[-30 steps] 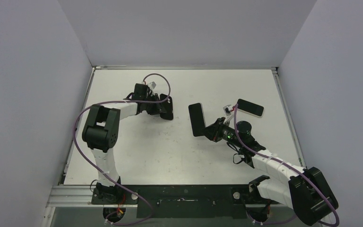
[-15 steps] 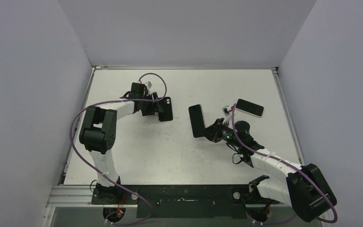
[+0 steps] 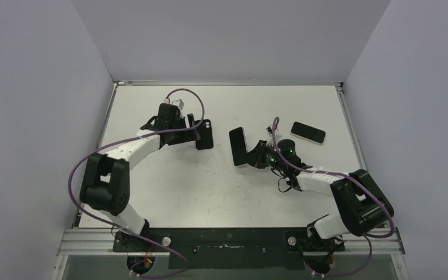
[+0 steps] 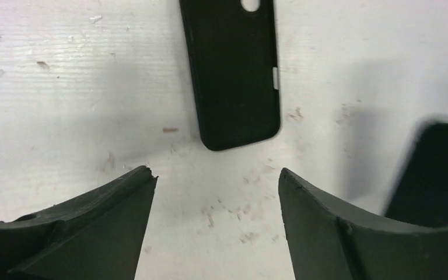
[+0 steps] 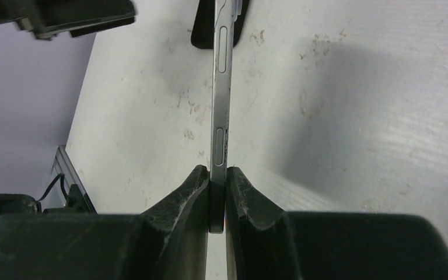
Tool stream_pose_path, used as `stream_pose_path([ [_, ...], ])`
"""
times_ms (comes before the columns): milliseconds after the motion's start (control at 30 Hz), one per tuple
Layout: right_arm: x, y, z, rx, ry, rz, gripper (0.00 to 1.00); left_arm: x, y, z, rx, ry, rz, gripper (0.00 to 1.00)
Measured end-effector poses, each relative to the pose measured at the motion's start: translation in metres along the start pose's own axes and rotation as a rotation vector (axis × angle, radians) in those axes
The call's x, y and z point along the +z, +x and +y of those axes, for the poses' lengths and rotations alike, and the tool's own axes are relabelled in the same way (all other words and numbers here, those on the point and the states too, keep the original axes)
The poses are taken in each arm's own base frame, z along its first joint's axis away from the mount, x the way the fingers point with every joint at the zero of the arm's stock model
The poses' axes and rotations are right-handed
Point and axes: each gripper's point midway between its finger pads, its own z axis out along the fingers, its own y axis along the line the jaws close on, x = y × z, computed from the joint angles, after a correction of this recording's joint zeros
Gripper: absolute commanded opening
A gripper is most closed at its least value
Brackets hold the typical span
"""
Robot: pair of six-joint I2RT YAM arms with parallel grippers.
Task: Take the phone out of the phone case
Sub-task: Place the phone at the center of the board.
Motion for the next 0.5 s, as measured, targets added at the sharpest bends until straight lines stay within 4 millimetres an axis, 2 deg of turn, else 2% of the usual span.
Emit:
stream_pose_path([
  [267, 0.052, -0.023, -0.009, 0.074, -0.018, 0.008, 0.00, -0.122, -0.048, -0.034, 0.047, 0.127, -0.266, 0.89],
  [367, 0.068, -0.026, -0.016, 0.101, -0.014, 0.015, 0.00, -0.167, -0.055, -0.038, 0.104, 0.152, -0.357, 0.93],
  [500, 0.086, -0.036, -0.020, 0.124, -0.015, 0.012, 0.00, -0.212, -0.057, -0.034, 0.173, 0.139, -0.471, 0.93],
])
